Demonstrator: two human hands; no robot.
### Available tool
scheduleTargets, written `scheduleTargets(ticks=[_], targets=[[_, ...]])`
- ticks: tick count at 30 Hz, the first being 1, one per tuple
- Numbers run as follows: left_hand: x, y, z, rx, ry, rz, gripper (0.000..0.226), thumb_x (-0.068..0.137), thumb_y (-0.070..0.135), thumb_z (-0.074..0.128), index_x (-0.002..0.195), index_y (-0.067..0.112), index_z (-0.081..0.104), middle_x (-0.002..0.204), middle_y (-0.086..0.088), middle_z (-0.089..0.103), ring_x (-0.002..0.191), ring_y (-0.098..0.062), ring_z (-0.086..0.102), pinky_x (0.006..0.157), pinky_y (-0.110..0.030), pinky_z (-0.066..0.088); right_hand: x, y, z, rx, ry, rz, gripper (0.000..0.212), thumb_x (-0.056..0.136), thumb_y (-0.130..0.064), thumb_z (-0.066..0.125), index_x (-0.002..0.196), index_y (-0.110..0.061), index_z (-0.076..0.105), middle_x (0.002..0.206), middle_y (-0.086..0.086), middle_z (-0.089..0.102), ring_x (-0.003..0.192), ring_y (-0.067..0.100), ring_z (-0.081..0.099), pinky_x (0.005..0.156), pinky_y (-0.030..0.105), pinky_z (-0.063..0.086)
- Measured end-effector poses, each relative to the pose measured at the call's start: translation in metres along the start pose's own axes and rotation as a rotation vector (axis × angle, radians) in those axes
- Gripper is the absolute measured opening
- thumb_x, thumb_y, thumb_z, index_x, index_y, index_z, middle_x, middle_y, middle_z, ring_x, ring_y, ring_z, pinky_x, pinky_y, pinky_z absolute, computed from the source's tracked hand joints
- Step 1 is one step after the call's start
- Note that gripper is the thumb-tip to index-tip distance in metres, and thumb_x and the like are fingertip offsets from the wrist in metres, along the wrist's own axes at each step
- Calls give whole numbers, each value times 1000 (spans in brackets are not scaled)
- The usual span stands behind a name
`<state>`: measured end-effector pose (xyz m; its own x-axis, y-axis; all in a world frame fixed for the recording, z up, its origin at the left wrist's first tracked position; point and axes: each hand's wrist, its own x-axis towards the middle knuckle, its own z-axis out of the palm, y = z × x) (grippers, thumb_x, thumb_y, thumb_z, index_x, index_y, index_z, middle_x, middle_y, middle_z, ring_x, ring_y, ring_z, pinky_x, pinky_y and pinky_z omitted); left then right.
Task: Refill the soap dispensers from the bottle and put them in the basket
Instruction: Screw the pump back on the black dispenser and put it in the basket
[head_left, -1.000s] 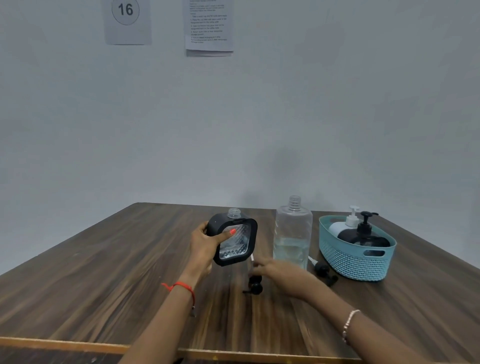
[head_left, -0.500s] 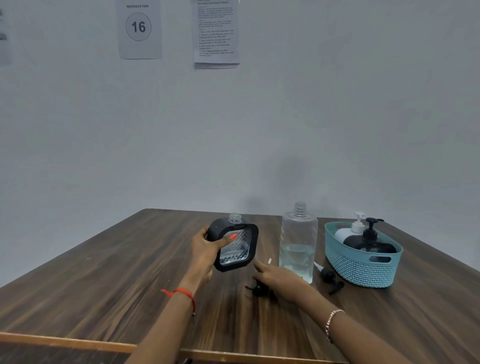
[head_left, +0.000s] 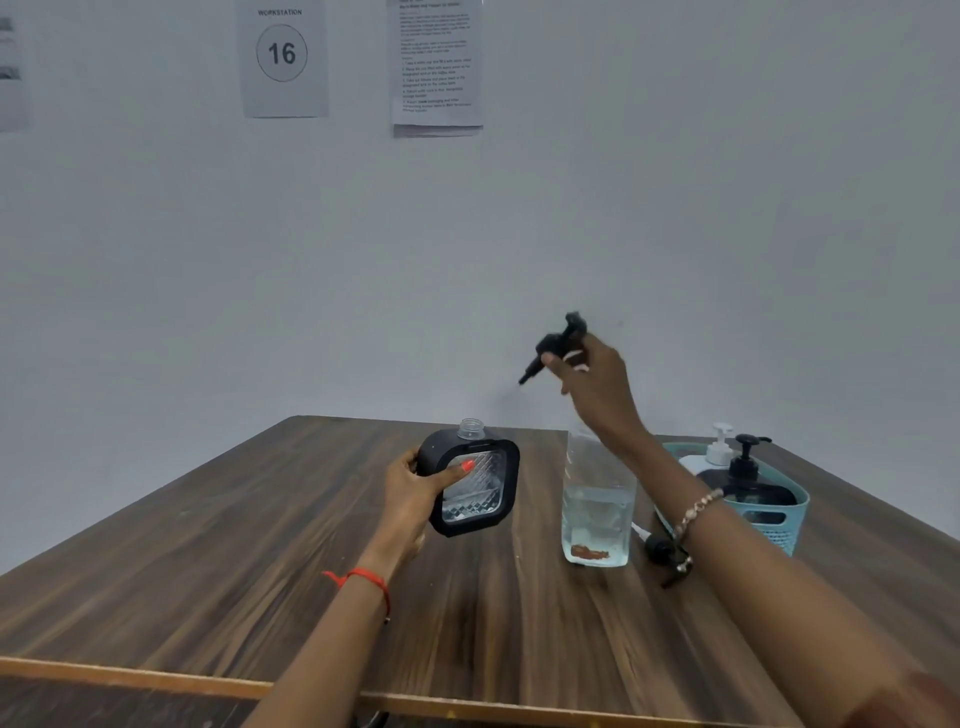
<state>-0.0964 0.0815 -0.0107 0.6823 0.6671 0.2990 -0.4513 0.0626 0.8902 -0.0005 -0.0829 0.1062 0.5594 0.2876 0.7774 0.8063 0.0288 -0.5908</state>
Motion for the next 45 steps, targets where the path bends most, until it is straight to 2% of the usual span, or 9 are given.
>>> scheduleTargets(ticks=[3, 8, 16, 19, 25, 30, 39, 43, 45], targets=[[-1, 2, 6, -8, -29, 12, 36, 62, -2, 80, 91, 10, 63, 82, -2, 71, 66, -12, 70, 52, -22, 54, 13, -25, -5, 50, -17, -29, 13, 87, -10, 62, 99, -8, 65, 76, -2, 62, 51, -3, 52, 52, 5, 41], [-3, 7, 14, -11, -63, 10, 32, 62, 0, 79, 87, 12, 63, 82, -1, 71, 66, -12, 71, 51, -22, 54, 20, -37, -12, 7, -132, 12, 17, 86, -12, 62, 101, -5, 66, 61, -9, 56, 52, 12, 49, 51, 4, 41], [-7, 12, 21, 31, -133, -9, 41, 62, 3, 80, 99, 5, 62, 92, -8, 71, 72, -17, 72, 55, -27, 56, 3, -26, -5, -92, -277, 41, 19, 84, -14, 65, 102, -9, 65, 74, -2, 61, 55, -1, 52, 54, 11, 41], [-9, 14, 25, 48, -156, -11, 41, 61, 4, 81, 98, 6, 62, 92, -8, 71, 74, -18, 72, 56, -27, 56, -7, -17, 1, -118, -372, 81, 21, 84, -20, 65, 105, -17, 64, 97, 4, 64, 75, 15, 55, 67, 25, 42], [-14, 13, 25, 33, -186, -40, 35, 63, 1, 79, 92, 10, 62, 89, -6, 71, 72, -18, 72, 54, -26, 56, -14, -12, -3, -33, -331, 102, 11, 78, -21, 71, 89, -21, 69, 85, 1, 64, 72, 15, 52, 66, 23, 40], [-17, 17, 32, 11, -218, -30, 36, 66, -1, 77, 99, 5, 62, 87, -4, 71, 71, -16, 71, 54, -26, 55, -23, -4, 1, -166, -388, 121, 23, 73, -25, 76, 92, -15, 71, 84, 4, 67, 75, 13, 57, 63, 19, 40], [-17, 18, 36, -12, -226, -25, 36, 68, -3, 74, 102, 2, 61, 87, -6, 70, 68, -15, 71, 53, -25, 55, -35, 15, 5, -135, -198, 173, 42, 64, -46, 80, 60, -12, 54, 62, -1, 56, 56, 7, 52, 57, 22, 41], [-15, 18, 36, -14, -228, -36, 36, 67, -2, 75, 101, 3, 62, 85, -5, 71, 68, -16, 71, 53, -26, 56, -32, 20, 0, 156, -358, 314, 27, 77, -23, 73, 102, -18, 63, 109, 9, 65, 100, 19, 61, 89, 36, 49], [-14, 18, 37, -13, -220, -36, 37, 67, -1, 75, 101, 3, 62, 86, -4, 71, 68, -15, 71, 53, -26, 56, -31, 22, -1, 247, -385, 281, 33, 78, -6, 70, 108, -18, 64, 109, 6, 68, 100, 17, 64, 86, 28, 52]])
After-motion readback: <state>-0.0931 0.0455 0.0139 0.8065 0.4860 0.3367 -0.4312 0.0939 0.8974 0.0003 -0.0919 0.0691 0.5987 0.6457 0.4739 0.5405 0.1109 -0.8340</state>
